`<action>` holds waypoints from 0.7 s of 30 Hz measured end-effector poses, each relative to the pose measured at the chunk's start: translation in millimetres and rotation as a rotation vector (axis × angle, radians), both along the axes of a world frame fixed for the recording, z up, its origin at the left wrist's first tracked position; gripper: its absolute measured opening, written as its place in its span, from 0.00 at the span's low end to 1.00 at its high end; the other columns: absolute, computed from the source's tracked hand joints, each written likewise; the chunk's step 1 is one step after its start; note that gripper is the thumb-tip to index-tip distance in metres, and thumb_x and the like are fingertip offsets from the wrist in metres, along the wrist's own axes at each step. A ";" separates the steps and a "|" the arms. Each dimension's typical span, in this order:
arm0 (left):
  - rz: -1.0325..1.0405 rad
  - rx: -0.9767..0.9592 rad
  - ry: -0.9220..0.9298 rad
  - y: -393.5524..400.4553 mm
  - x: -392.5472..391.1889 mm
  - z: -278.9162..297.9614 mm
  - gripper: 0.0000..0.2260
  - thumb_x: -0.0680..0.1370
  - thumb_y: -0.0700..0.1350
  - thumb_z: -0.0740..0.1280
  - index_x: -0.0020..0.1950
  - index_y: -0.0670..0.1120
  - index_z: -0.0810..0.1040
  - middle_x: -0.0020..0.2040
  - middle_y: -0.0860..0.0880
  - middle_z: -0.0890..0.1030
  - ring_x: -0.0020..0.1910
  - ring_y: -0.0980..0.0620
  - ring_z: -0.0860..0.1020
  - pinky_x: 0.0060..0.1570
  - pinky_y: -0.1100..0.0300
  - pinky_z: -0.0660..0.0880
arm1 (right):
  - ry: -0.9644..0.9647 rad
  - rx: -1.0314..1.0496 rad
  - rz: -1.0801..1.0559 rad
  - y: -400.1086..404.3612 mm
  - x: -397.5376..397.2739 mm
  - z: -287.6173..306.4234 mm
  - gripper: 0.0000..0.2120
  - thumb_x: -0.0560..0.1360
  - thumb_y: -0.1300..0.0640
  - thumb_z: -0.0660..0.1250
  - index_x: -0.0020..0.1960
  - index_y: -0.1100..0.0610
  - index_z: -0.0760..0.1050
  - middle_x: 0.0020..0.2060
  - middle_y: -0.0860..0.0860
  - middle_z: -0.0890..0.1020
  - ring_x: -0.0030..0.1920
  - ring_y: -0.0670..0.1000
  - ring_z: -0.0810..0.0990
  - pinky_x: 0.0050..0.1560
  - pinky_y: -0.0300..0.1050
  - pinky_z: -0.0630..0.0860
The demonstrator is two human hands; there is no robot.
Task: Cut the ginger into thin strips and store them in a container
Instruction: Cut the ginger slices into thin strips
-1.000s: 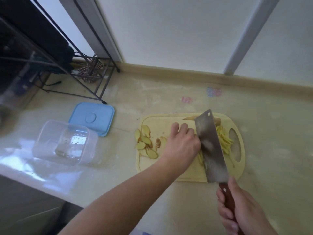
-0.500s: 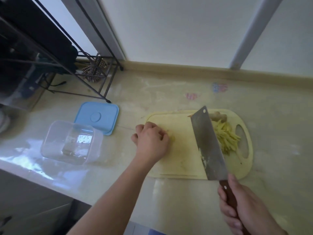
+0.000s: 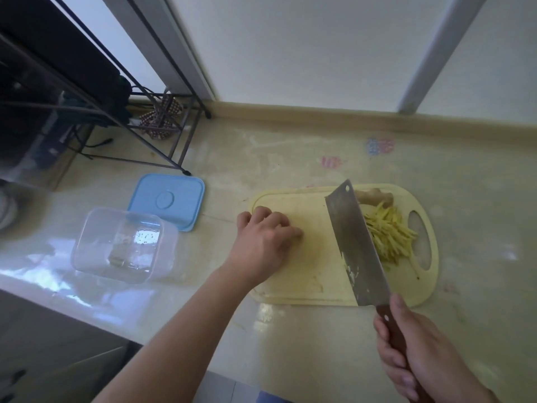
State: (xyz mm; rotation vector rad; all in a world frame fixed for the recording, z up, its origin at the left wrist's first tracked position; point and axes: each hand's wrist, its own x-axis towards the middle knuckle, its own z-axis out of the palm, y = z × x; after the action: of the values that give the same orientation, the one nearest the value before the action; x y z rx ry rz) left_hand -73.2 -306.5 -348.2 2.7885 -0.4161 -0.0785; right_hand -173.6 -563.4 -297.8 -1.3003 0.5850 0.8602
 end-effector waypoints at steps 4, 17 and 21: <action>0.044 0.007 -0.011 2.4 3.6 1.2 0.09 0.70 0.49 0.71 0.48 0.51 0.86 0.42 0.55 0.83 0.48 0.44 0.77 0.49 0.51 0.61 | -0.007 -0.005 0.014 -0.2 0.4 -0.7 0.52 0.42 0.16 0.72 0.39 0.62 0.67 0.24 0.56 0.63 0.18 0.48 0.60 0.21 0.35 0.63; 0.029 0.037 0.050 -3.0 11.3 9.5 0.04 0.72 0.46 0.73 0.46 0.51 0.84 0.46 0.54 0.80 0.51 0.45 0.74 0.50 0.49 0.62 | -0.006 0.012 0.055 3.6 0.5 -1.6 0.50 0.45 0.16 0.71 0.39 0.61 0.68 0.25 0.56 0.64 0.19 0.48 0.60 0.21 0.36 0.62; 0.089 0.015 0.128 -14.1 8.0 15.4 0.04 0.76 0.47 0.70 0.48 0.49 0.82 0.40 0.56 0.79 0.52 0.48 0.75 0.54 0.52 0.62 | -0.009 0.031 0.054 2.9 0.5 -0.5 0.46 0.46 0.16 0.71 0.36 0.58 0.69 0.25 0.55 0.64 0.19 0.48 0.60 0.21 0.36 0.62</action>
State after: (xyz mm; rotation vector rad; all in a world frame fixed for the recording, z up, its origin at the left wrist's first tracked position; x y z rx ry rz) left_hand -65.2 -320.6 -332.8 2.7926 -0.2608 -0.2388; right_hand -173.1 -560.5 -298.2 -1.2966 0.5295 0.9041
